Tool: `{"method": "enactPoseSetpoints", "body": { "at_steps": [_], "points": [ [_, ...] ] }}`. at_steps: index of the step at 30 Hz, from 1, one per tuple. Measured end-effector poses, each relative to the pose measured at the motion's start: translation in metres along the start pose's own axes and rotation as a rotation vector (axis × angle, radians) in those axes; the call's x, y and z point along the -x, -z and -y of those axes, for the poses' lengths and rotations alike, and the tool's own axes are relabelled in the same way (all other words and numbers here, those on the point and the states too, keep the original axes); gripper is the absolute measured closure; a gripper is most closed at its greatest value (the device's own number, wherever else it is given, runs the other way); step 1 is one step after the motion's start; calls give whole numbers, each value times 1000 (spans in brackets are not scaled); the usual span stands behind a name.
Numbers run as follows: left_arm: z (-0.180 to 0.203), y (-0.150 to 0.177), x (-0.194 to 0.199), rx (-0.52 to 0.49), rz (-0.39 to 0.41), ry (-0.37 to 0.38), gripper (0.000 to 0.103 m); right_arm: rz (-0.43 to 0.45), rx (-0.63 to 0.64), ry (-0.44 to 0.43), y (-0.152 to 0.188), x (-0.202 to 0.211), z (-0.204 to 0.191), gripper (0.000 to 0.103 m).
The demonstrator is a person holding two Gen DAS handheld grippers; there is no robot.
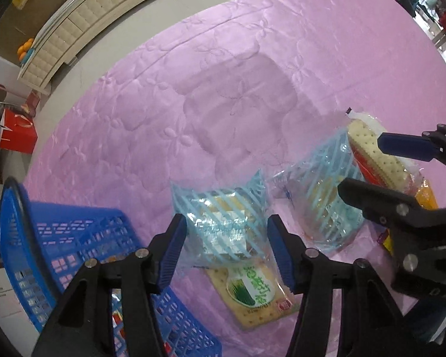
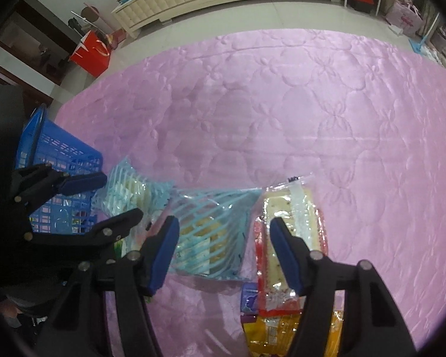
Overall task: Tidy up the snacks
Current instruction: 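Grasp a blue-striped bread bag with left tool while right tool grasps another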
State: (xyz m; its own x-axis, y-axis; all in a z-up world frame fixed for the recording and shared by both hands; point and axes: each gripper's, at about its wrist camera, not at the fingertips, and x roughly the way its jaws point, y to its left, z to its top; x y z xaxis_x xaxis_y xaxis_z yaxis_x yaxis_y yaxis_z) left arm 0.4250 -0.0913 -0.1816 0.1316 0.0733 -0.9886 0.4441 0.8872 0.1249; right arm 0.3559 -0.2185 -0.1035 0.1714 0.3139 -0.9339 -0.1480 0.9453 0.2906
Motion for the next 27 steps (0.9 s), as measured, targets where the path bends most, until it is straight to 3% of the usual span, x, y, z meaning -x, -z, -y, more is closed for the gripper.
{"method": "enactPoseSetpoints", "body": {
  "at_steps": [3,6,10,22,27],
  "points": [
    [-1,-5,-9,5,-24,-15,40,-12,8,8,1,-3,0,34],
    [-1,-10,-14,15,-33,-18,40,-20,-3,19,-1,-6,0,34],
    [-6,-7,-16,26,-25,-9,51,-33,3,24,-1,-8,-3,34],
    [-14,10,-11,36,-4,-48,53,-59,22,64,-12,-22,-21,34],
    [-12,14,-8,22,7,-65,53,-79,20,31,-20,-27,-28,34]
  ]
}}
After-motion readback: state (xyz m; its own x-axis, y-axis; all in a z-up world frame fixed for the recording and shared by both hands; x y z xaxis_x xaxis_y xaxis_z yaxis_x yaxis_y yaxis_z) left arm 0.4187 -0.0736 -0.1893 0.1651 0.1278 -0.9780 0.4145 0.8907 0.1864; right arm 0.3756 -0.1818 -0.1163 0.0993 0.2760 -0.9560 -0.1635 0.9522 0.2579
